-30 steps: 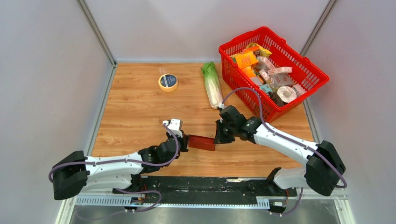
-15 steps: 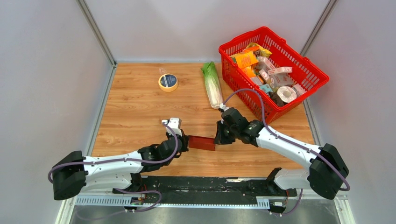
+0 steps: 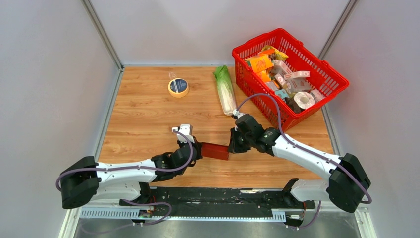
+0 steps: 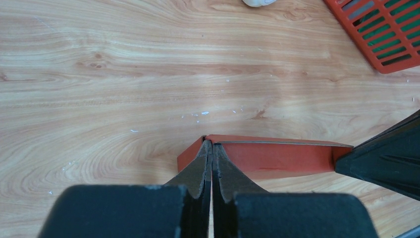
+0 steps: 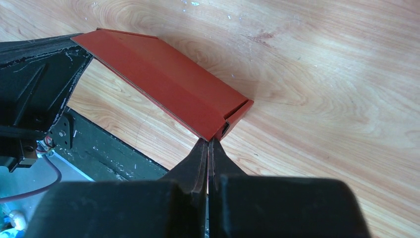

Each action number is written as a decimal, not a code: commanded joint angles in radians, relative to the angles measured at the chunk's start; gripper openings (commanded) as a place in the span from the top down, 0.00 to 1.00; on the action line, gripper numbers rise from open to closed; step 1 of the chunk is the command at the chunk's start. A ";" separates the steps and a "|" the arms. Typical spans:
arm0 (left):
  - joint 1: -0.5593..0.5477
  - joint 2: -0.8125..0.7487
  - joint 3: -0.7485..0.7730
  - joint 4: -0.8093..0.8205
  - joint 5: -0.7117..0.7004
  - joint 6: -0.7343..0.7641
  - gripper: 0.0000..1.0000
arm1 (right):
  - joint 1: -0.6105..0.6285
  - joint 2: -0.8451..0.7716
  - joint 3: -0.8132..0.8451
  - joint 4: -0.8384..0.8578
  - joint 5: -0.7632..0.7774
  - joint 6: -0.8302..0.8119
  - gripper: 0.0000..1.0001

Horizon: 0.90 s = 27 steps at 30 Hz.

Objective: Fold the paper box

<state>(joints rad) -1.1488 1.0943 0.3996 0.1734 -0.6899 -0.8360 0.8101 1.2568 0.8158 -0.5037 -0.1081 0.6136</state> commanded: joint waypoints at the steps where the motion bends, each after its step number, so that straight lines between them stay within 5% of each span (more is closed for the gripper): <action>1: -0.011 0.033 -0.050 -0.117 0.082 -0.015 1.00 | 0.003 -0.004 -0.012 -0.061 0.042 -0.084 1.00; 16: -0.011 -0.143 0.002 -0.213 0.099 0.100 1.00 | 0.003 -0.033 0.005 -0.061 0.010 -0.118 1.00; 27: -0.011 -0.071 0.001 -0.186 0.118 0.112 1.00 | 0.003 -0.030 0.078 -0.130 0.038 -0.170 0.81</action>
<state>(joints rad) -1.1580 0.9874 0.3943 0.0540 -0.5922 -0.7517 0.8135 1.2419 0.8364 -0.5671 -0.1158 0.4984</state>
